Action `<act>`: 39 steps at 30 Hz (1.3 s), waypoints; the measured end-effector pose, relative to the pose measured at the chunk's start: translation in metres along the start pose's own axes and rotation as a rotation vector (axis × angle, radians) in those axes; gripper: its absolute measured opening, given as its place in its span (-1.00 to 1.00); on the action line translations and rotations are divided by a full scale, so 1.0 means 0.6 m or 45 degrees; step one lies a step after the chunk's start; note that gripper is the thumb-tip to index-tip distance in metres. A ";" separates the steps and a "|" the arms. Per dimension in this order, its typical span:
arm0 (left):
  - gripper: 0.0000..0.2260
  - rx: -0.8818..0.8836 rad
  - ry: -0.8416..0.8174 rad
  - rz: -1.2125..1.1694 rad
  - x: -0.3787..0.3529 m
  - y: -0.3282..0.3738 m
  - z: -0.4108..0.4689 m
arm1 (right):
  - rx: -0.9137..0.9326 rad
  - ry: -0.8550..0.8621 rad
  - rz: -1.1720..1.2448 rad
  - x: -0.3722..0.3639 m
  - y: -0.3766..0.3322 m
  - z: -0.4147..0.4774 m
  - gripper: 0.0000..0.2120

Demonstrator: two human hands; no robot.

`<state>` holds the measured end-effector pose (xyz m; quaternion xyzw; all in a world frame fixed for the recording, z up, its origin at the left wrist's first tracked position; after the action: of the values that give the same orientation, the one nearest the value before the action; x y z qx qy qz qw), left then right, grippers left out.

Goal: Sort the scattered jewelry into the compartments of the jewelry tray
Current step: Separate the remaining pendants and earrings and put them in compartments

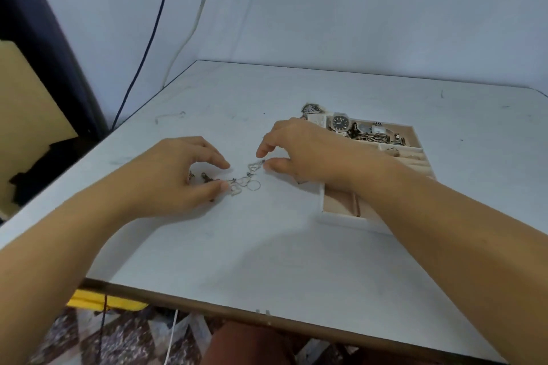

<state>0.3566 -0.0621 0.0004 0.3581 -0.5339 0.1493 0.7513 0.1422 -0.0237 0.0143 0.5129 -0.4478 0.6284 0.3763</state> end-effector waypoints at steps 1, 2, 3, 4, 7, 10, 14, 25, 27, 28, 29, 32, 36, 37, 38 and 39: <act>-0.66 -0.006 0.013 -0.020 -0.004 0.000 -0.001 | -0.013 -0.030 0.004 -0.007 -0.001 0.013 -0.75; -0.68 -0.017 0.023 -0.037 -0.009 -0.001 -0.002 | -0.027 -0.054 0.006 -0.012 -0.002 0.023 -0.74; -0.70 -0.030 0.024 -0.045 -0.013 0.000 -0.003 | -0.042 -0.072 0.001 -0.017 -0.002 0.032 -0.74; -0.72 -0.044 0.030 -0.049 -0.018 -0.001 -0.003 | -0.053 -0.082 -0.001 -0.020 -0.002 0.038 -0.75; -0.77 -0.052 0.076 -0.108 -0.028 -0.004 -0.001 | -0.069 -0.062 0.046 -0.021 -0.002 0.048 -0.83; -0.81 -0.062 0.112 -0.155 -0.034 -0.008 0.002 | -0.077 -0.063 0.070 -0.020 -0.005 0.054 -0.88; -0.86 -0.074 0.132 -0.218 -0.042 -0.012 0.006 | -0.124 -0.205 0.018 -0.019 -0.008 0.058 -0.86; -0.84 -0.054 0.220 -0.302 -0.052 -0.009 0.000 | -0.133 -0.379 0.077 -0.012 -0.009 0.054 -0.68; -0.86 -0.052 0.229 -0.298 -0.052 -0.008 -0.001 | -0.129 -0.294 0.133 -0.010 -0.009 0.047 -0.80; -0.85 -0.052 0.234 -0.296 -0.052 -0.008 -0.001 | -0.128 -0.253 0.171 -0.009 -0.009 0.044 -0.87; -0.84 -0.054 0.238 -0.293 -0.051 -0.007 -0.001 | -0.128 -0.217 0.207 -0.011 -0.009 0.041 -0.91; -0.81 -0.058 0.250 -0.295 -0.051 -0.006 -0.001 | -0.147 -0.114 0.329 -0.014 -0.001 0.034 -0.92; -0.82 -0.087 0.319 -0.267 -0.045 0.005 0.001 | -0.165 0.027 0.367 0.004 0.007 0.017 -0.82; -0.84 -0.093 0.337 -0.271 -0.043 0.009 0.002 | -0.159 0.056 0.299 0.014 0.007 0.011 -0.83; -0.88 -0.094 0.352 -0.290 -0.040 0.014 0.005 | -0.154 0.083 0.238 0.025 0.008 0.003 -0.85; -0.91 -0.097 0.362 -0.314 -0.037 0.020 0.007 | -0.157 0.109 0.199 0.035 0.008 -0.005 -0.86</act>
<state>0.3380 -0.0533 -0.0146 0.3675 -0.3796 0.0848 0.8448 0.1326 -0.0221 0.0336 0.4251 -0.5078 0.6482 0.3758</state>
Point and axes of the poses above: each hand's wrist, its own z-axis towards the middle knuckle, its own x-axis out of the back of the hand, y = z × x, the point moved 2 cm from there along z, towards the middle knuckle, and after that the axes turned 4 degrees about -z, right-handed, at the moved point
